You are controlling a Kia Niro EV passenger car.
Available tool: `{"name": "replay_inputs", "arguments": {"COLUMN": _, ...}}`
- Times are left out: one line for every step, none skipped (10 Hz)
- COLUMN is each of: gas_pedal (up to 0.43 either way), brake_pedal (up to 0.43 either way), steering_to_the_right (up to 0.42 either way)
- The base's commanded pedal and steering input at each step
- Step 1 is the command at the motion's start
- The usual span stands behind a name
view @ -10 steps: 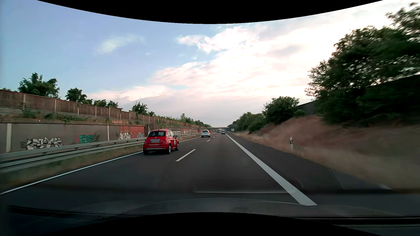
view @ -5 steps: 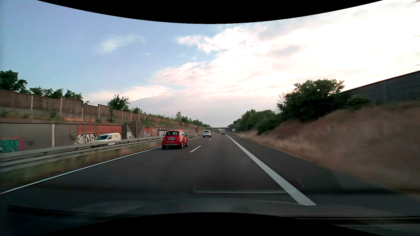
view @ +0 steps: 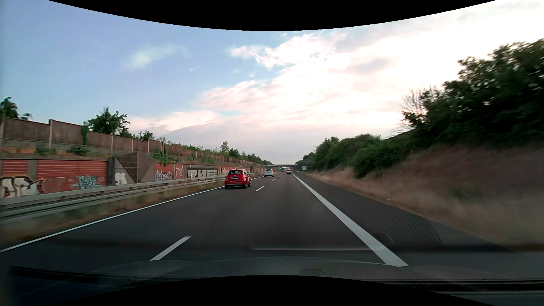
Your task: Follow the waypoints while adhering to traffic rules and regulations
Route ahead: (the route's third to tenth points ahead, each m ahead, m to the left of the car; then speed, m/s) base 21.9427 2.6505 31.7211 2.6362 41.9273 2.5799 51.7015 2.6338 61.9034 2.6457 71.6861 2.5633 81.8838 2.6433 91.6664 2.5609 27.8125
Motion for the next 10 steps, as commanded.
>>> {"name": "replay_inputs", "arguments": {"gas_pedal": 0.118, "brake_pedal": 0.000, "steering_to_the_right": -0.005}}
{"name": "replay_inputs", "arguments": {"gas_pedal": 0.118, "brake_pedal": 0.000, "steering_to_the_right": -0.005}}
{"name": "replay_inputs", "arguments": {"gas_pedal": 0.118, "brake_pedal": 0.000, "steering_to_the_right": -0.005}}
{"name": "replay_inputs", "arguments": {"gas_pedal": 0.118, "brake_pedal": 0.000, "steering_to_the_right": -0.005}}
{"name": "replay_inputs", "arguments": {"gas_pedal": 0.118, "brake_pedal": 0.000, "steering_to_the_right": -0.005}}
{"name": "replay_inputs", "arguments": {"gas_pedal": 0.118, "brake_pedal": 0.000, "steering_to_the_right": -0.005}}
{"name": "replay_inputs", "arguments": {"gas_pedal": 0.118, "brake_pedal": 0.000, "steering_to_the_right": -0.005}}
{"name": "replay_inputs", "arguments": {"gas_pedal": 0.118, "brake_pedal": 0.000, "steering_to_the_right": -0.005}}
{"name": "replay_inputs", "arguments": {"gas_pedal": 0.118, "brake_pedal": 0.000, "steering_to_the_right": -0.005}}
{"name": "replay_inputs", "arguments": {"gas_pedal": 0.098, "brake_pedal": 0.000, "steering_to_the_right": -0.005}}
